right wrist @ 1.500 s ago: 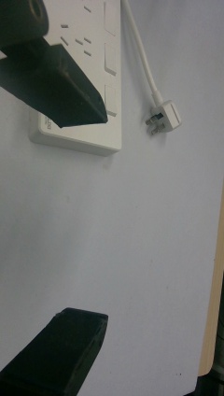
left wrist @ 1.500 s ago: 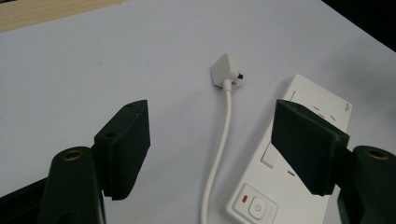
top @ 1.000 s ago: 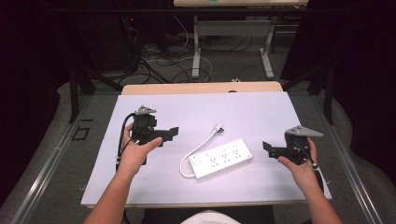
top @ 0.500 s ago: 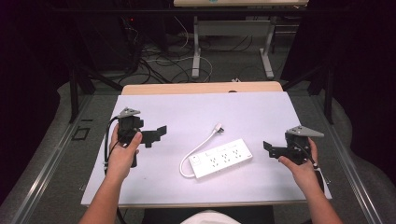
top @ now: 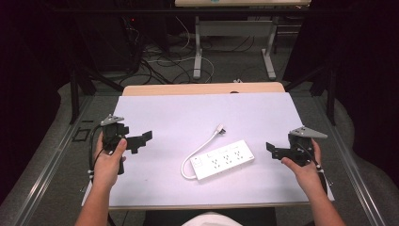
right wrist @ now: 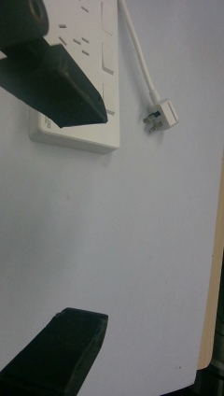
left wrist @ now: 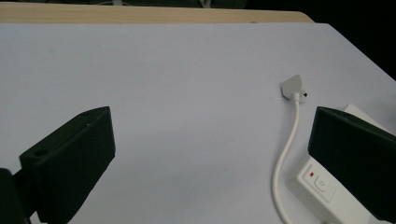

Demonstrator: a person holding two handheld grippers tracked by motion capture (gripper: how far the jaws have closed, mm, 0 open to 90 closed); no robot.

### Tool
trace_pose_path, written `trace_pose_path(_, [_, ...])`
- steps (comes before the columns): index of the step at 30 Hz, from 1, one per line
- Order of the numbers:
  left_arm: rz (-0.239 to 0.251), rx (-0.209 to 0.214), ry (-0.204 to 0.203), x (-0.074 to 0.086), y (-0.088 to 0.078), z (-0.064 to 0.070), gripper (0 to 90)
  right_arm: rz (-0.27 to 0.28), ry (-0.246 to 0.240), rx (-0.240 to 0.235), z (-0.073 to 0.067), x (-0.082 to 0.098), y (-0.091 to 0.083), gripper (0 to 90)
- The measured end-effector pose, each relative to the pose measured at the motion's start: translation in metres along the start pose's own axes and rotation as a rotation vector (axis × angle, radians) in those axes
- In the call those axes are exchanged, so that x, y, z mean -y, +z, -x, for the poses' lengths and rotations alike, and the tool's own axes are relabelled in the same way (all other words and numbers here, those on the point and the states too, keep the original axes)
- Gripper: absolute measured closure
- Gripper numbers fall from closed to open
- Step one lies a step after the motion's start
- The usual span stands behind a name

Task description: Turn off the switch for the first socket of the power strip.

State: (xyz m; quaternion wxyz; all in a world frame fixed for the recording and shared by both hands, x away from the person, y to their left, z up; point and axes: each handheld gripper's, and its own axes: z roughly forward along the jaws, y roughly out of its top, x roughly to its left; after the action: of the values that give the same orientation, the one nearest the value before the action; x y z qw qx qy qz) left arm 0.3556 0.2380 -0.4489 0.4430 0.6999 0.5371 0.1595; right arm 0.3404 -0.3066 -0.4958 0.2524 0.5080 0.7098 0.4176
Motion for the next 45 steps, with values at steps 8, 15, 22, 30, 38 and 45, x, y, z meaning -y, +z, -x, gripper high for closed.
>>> trace_pose_path(8, [0.003, -0.025, -0.003, 0.012, -0.003, -0.018, 1.3, 0.001, -0.003, 0.008, 0.0, 0.0, 0.001, 4.0])
trace_pose_path(15, [0.021, -0.033, -0.015, 0.02, -0.006, -0.027, 1.4, -0.006, 0.0, -0.002, 0.002, 0.002, 0.002, 4.0])
trace_pose_path(22, [0.015, -0.036, -0.025, 0.025, -0.007, -0.034, 1.7, -0.01, 0.004, 0.001, 0.001, 0.002, 0.002, 4.1])
trace_pose_path(30, [0.008, -0.041, -0.029, 0.031, -0.002, -0.039, 1.8, -0.008, 0.004, -0.004, 0.002, 0.002, 0.003, 4.0])
trace_pose_path(38, [-0.008, -0.058, -0.045, 0.036, 0.001, -0.049, 2.1, -0.013, -0.006, 0.003, 0.002, 0.003, 0.003, 4.1])
trace_pose_path(45, [-0.022, -0.06, -0.052, 0.038, 0.003, -0.051, 2.5, -0.014, -0.002, -0.001, 0.003, 0.003, 0.004, 4.1])
